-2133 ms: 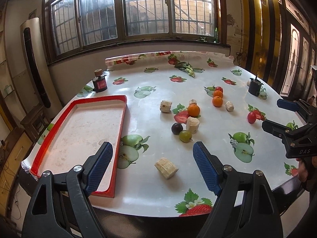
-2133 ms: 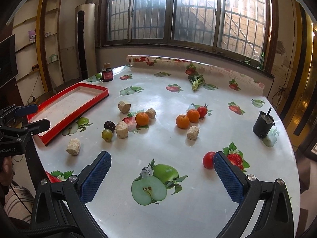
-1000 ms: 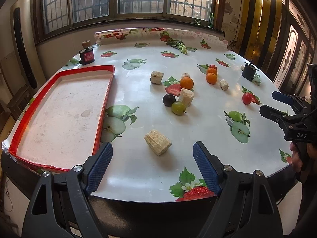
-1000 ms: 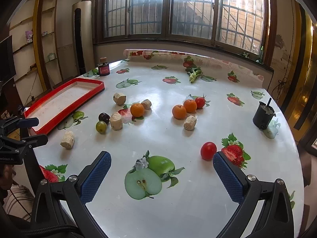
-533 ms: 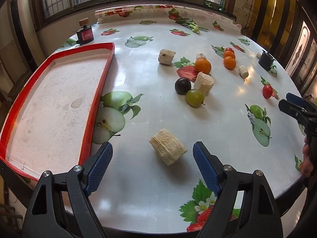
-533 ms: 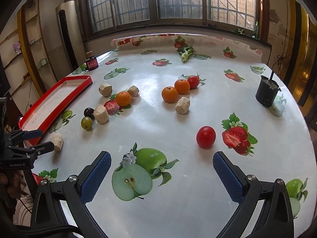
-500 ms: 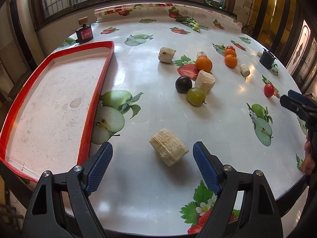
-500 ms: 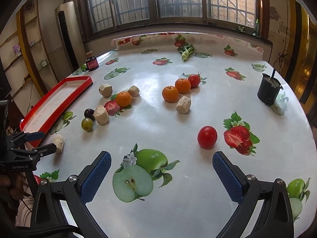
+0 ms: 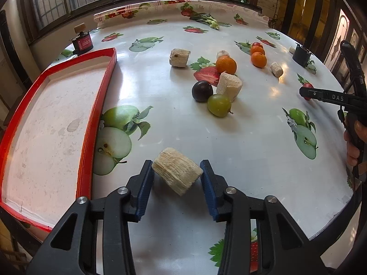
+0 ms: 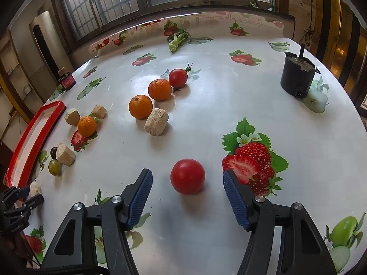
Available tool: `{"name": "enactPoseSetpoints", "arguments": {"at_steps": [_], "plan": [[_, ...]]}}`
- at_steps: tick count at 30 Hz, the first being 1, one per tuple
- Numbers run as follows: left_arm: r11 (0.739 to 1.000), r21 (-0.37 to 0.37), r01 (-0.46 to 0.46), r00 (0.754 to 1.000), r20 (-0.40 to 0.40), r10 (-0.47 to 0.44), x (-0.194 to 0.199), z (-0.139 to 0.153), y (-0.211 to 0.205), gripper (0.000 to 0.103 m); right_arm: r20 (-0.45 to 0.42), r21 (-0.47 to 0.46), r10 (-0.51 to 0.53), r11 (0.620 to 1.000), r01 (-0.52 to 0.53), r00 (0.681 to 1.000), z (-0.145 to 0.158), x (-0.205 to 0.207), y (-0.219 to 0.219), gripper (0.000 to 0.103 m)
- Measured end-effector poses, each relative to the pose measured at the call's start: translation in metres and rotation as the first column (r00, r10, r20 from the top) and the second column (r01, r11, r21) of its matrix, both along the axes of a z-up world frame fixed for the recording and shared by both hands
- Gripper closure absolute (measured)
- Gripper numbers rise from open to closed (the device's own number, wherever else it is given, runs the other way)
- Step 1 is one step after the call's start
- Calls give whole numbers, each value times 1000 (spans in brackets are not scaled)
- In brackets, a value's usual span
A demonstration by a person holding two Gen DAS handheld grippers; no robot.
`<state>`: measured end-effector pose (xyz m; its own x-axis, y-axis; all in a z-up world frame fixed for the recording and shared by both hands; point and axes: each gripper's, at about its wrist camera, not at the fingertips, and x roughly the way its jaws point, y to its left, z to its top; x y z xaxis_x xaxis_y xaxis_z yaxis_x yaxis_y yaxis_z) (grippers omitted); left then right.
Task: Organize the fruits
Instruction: 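Grasp the beige cob piece with left tool while right tool grasps the red tomato, then carry the cob piece and tomato over the red-rimmed tray with both tools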
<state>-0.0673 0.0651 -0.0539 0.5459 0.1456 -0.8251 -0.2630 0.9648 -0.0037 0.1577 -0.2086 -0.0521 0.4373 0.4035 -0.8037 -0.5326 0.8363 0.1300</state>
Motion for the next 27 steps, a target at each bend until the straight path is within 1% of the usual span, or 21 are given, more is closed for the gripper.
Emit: {"name": "enactPoseSetpoints", "arguments": {"at_steps": [1,2,3,4,5,7,8,15,20,27], "plan": [[1000,-2,2,1000,2,-2,0,0,0,64,7,-11,5,1000,-5,1000,-1,-1,3,47],[1000,-7,3,1000,4,-3,-1,0,1,64,21,-22,15,1000,-14,1000,-1,-3,6,56],[1000,-14,4,1000,5,-4,-1,0,1,64,30,-35,24,999,-23,999,-1,-5,8,60],[1000,-26,5,1000,7,-4,-2,1,2,64,38,-45,28,999,-27,999,-1,-7,10,69],[999,-45,6,1000,11,-5,-3,1,2,64,30,-36,34,999,-33,999,0,-9,9,72],[997,-81,11,1000,16,-10,-5,3,3,64,-9,29,47,999,-46,999,3,-12,6,72],[996,-86,10,1000,18,-9,-6,4,4,64,-17,50,54,997,-53,998,6,-15,6,72],[997,-73,10,999,51,-6,-16,19,1,64,-10,98,126,987,-124,992,25,-47,19,72],[1000,-26,-12,997,74,14,-24,33,3,64,1,123,195,973,-194,981,37,-71,38,72],[999,-8,-48,993,109,49,-38,48,16,64,4,141,272,953,-270,962,44,-93,65,72]]}}
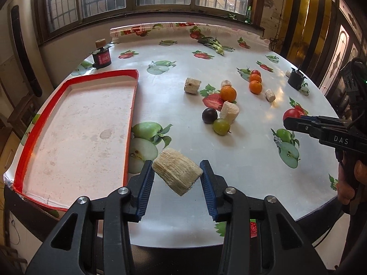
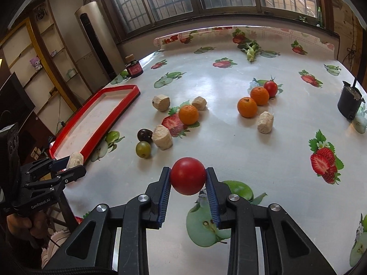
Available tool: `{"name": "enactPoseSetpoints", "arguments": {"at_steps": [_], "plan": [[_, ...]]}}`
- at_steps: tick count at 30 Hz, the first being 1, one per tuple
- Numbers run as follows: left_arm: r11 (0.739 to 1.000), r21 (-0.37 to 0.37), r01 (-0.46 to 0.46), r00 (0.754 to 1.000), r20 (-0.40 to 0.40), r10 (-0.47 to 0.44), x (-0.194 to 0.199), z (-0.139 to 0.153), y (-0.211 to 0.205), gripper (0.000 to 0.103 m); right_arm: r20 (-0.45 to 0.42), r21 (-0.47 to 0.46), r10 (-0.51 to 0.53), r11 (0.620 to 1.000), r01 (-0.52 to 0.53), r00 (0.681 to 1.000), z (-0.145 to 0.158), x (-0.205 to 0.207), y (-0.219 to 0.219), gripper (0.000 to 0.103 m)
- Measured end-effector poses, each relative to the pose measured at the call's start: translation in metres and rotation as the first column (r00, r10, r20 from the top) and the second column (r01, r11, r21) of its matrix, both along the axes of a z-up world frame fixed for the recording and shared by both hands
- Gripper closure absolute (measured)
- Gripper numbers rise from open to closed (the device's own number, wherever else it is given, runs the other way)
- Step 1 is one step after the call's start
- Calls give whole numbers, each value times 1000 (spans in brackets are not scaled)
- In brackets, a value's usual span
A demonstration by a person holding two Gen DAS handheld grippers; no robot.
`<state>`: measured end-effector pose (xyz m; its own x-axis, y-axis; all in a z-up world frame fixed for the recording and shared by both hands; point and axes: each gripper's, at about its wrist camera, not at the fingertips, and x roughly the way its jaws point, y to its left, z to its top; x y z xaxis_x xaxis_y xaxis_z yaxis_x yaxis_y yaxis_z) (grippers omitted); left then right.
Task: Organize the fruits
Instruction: 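Carry the cob piece and tomato over the red-rimmed tray with both tools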
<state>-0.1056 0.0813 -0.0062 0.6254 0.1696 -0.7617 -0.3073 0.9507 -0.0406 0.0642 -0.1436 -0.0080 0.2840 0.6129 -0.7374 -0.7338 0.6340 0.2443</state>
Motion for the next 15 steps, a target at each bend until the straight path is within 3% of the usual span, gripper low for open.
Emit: {"name": "enactPoseSetpoints", "arguments": {"at_steps": [15], "plan": [[994,17,-105,993,49,105,-28,16,41,64,-6,-6,114,993,-114,993,2,-31,53,72]]}}
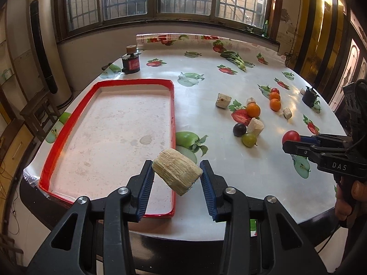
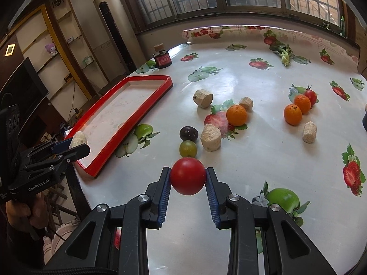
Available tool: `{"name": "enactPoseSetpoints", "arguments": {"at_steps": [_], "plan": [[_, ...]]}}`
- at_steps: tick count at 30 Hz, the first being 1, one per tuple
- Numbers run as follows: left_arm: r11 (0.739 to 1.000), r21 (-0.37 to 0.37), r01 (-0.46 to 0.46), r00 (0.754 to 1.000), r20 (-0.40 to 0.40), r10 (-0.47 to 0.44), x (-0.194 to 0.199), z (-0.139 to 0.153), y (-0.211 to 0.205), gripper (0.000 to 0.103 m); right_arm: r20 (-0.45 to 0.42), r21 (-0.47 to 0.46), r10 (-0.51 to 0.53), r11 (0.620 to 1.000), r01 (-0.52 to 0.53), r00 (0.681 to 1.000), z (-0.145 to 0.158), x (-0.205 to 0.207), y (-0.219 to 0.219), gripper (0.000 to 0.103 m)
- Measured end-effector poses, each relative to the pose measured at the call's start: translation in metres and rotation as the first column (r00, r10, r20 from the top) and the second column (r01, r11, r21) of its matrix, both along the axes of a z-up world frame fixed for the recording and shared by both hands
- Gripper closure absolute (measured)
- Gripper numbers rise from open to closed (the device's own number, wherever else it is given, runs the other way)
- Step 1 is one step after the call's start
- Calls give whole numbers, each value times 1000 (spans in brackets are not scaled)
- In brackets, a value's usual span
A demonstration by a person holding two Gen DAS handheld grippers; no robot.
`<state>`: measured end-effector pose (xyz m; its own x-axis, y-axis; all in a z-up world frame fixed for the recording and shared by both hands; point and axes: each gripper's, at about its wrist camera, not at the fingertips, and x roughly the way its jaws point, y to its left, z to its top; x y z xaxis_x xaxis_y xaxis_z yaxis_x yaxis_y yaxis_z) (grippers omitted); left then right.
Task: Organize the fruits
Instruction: 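Carry the cob piece and tomato over the red-rimmed tray with both tools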
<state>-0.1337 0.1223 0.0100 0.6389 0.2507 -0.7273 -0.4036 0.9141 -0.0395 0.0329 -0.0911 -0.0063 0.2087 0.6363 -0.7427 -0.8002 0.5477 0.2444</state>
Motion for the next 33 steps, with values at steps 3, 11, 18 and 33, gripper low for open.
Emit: {"name": "enactPoseSetpoints", "arguments": {"at_steps": [3,11,18,33], "plan": [[1000,-2,-25,1000,5,25,-4,1,9,64,4,2,20,1000,-20,1000,2,-5,10,72],[996,-3,-85,996,17,86,-16,3,33,64,5,10,78,997,-78,997,5,-17,39,72],[990,-7,-141,990,19,141,-28,2,58,64,12,23,143,989,-144,990,10,-30,73,72],[974,-34,-226,974,-9,226,-36,-15,109,64,-7,24,276,961,-276,961,1,-54,170,73]]}}
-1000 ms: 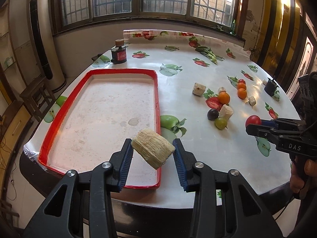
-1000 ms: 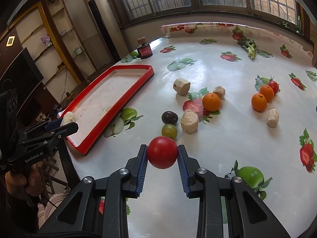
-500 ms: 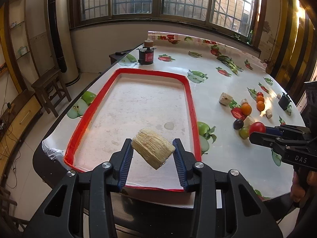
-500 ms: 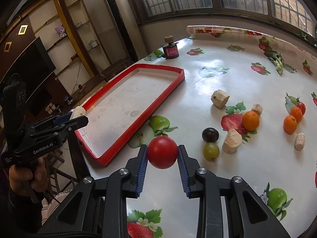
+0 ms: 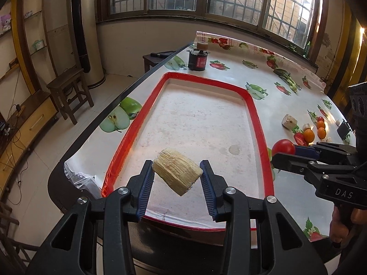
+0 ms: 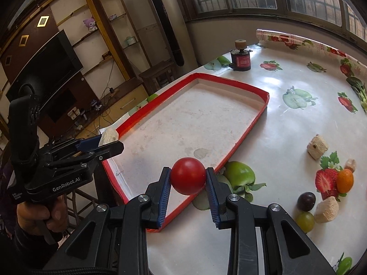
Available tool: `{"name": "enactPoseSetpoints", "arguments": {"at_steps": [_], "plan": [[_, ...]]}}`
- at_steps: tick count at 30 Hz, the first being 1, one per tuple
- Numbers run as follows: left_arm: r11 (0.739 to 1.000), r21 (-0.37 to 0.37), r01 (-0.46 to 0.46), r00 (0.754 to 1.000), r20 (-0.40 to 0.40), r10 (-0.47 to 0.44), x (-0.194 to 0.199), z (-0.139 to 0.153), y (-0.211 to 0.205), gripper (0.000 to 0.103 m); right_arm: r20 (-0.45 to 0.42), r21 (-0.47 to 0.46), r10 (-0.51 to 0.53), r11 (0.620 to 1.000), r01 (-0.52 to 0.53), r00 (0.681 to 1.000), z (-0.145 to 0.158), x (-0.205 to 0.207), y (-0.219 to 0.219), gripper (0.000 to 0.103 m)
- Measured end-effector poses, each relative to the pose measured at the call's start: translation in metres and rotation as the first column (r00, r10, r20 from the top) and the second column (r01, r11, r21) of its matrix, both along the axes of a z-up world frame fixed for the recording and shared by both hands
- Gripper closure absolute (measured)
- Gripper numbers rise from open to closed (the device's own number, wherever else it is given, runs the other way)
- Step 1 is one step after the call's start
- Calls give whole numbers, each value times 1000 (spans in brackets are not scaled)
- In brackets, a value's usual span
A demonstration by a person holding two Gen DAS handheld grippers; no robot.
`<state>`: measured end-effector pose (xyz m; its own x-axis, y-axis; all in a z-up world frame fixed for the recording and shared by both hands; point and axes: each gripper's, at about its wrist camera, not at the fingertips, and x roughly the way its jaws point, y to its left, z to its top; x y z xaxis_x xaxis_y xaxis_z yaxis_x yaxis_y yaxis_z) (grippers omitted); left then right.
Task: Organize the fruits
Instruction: 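Carry the cob piece and tomato over the red-rimmed tray with both tools, then open left tool to drop the cob while right tool releases the tomato in tray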
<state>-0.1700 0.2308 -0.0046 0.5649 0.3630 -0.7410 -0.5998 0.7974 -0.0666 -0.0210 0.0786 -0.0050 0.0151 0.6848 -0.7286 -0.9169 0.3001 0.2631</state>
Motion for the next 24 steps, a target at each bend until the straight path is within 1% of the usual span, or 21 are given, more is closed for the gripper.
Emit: {"name": "enactPoseSetpoints", "arguments": {"at_steps": [9,15,21,24], "plan": [[999,-33,-9,999,-37,8,9,-20,17,64,-21,-64,29,997,-30,999,-28,4,47,73],[999,-43,-8,998,-60,5,15,-29,24,64,0,-88,24,996,-24,1000,-37,11,62,73],[999,-47,-3,996,-91,-2,22,-39,24,64,-1,-118,29,993,-29,1000,-45,15,71,72],[1000,-10,-6,992,-126,5,26,-41,19,64,16,-124,39,992,-36,999,-48,12,73,72]]}}
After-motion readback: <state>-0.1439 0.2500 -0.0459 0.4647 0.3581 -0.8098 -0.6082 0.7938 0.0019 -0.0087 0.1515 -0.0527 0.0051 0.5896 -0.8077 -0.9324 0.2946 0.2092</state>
